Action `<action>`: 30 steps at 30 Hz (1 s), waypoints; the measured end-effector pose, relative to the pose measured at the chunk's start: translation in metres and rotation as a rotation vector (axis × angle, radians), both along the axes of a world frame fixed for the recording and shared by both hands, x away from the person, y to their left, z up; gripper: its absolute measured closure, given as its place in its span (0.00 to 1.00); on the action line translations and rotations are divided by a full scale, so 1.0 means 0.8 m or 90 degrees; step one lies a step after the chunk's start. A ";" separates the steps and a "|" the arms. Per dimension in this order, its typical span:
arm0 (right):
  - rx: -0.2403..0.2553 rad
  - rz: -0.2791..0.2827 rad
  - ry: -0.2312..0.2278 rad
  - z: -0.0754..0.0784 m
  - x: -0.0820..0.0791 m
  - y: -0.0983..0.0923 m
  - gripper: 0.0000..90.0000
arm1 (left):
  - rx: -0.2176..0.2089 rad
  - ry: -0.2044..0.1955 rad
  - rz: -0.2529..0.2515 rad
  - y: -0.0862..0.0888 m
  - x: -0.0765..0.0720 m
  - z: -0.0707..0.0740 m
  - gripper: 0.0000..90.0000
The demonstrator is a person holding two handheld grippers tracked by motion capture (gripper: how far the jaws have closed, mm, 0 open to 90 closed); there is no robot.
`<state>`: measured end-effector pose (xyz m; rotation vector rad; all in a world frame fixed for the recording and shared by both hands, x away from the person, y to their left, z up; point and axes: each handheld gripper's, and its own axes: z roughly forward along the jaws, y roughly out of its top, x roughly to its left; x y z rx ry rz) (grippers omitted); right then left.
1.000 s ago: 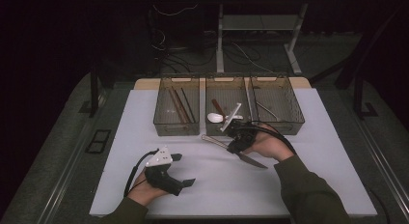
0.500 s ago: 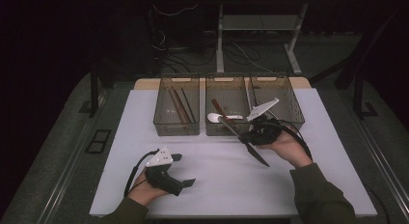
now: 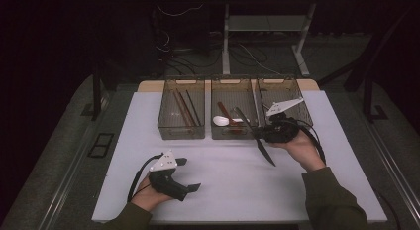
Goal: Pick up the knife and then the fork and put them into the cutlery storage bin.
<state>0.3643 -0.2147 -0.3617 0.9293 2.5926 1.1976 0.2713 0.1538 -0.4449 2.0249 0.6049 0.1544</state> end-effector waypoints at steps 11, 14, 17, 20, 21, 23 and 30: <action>0.074 -0.060 -0.024 0.015 0.003 -0.043 0.88 | 0.000 0.000 0.000 0.000 0.000 0.000 0.00; 0.096 -0.079 -0.031 0.018 0.003 -0.055 0.88 | 0.000 0.000 0.000 0.000 0.000 0.000 0.00; 0.113 -0.098 -0.040 0.024 0.003 -0.066 0.88 | 0.000 0.000 0.000 0.000 0.000 0.000 0.00; 0.127 -0.115 -0.055 0.028 0.002 -0.077 0.88 | -0.002 0.001 0.001 0.000 0.000 0.000 0.00; 0.130 -0.121 -0.059 0.030 0.002 -0.080 0.88 | -0.002 0.001 0.001 0.000 0.000 0.000 0.00; 0.138 -0.134 -0.067 0.033 0.001 -0.086 0.88 | 0.002 -0.001 -0.001 0.000 0.000 0.000 0.00; 0.148 -0.171 -0.096 0.050 0.005 -0.104 0.88 | 0.000 -0.001 0.001 -0.001 0.001 -0.001 0.00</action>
